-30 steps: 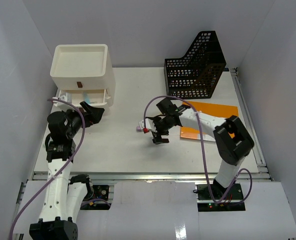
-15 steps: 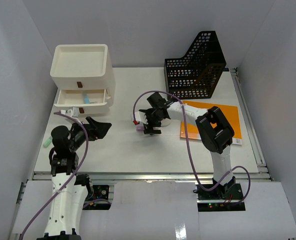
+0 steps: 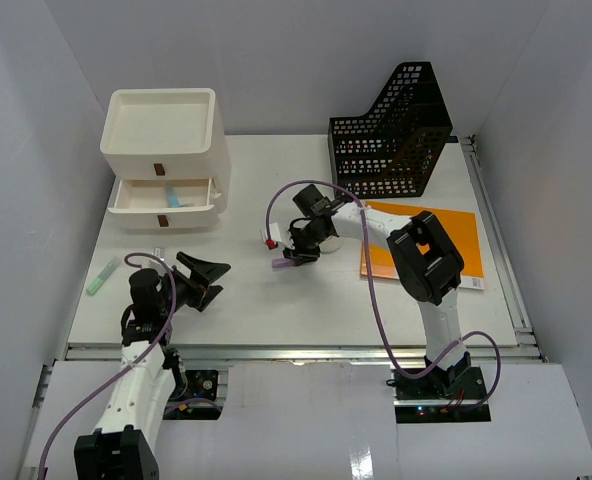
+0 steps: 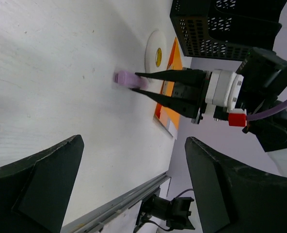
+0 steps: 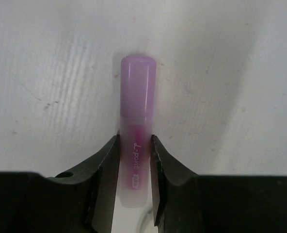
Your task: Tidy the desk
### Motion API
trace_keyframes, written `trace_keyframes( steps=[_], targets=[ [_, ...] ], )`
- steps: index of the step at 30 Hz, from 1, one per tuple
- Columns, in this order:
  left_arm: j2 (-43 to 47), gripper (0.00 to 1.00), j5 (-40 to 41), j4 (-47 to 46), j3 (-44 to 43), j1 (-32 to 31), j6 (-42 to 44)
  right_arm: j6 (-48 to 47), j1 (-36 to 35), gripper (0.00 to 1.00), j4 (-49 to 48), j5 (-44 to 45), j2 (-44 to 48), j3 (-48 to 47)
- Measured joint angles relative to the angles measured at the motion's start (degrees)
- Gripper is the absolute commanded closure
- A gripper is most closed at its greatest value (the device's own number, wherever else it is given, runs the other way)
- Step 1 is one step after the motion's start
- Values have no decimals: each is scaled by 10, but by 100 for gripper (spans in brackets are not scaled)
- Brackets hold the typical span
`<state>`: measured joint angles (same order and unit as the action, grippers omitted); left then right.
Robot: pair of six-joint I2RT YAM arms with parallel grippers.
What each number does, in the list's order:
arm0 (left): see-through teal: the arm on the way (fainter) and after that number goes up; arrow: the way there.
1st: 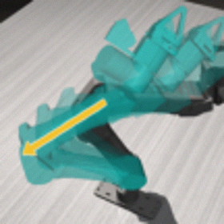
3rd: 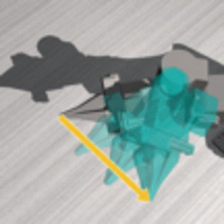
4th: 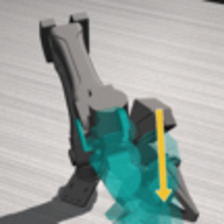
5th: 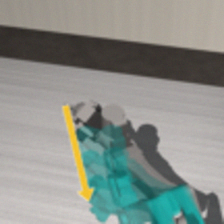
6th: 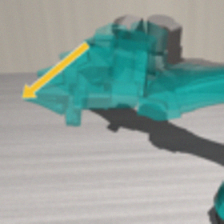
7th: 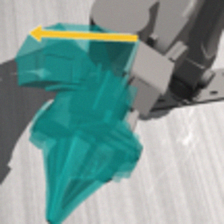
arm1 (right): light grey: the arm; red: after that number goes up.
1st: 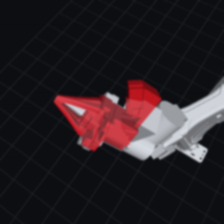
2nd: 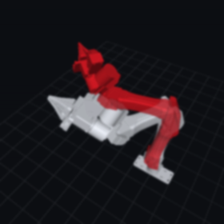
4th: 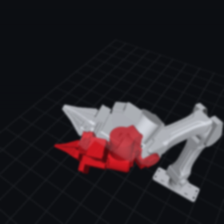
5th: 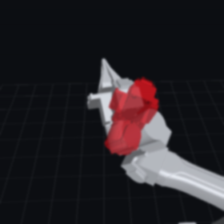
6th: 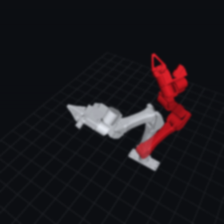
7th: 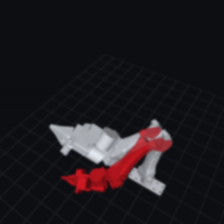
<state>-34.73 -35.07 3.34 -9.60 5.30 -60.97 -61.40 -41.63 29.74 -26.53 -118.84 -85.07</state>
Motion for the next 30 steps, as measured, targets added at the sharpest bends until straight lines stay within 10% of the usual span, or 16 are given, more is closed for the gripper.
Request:
trace_keyframes(
  steps=[21, 30],
  targets=[
    [-367, 8, 127, -374, -39, -264, -189, 176, -22, 87, -19, -138, 121, 62],
    [-389, 45, 229, -405, -76, -316, -194, 294, -22, 92, -85, -102, 137, 86]
  ],
)
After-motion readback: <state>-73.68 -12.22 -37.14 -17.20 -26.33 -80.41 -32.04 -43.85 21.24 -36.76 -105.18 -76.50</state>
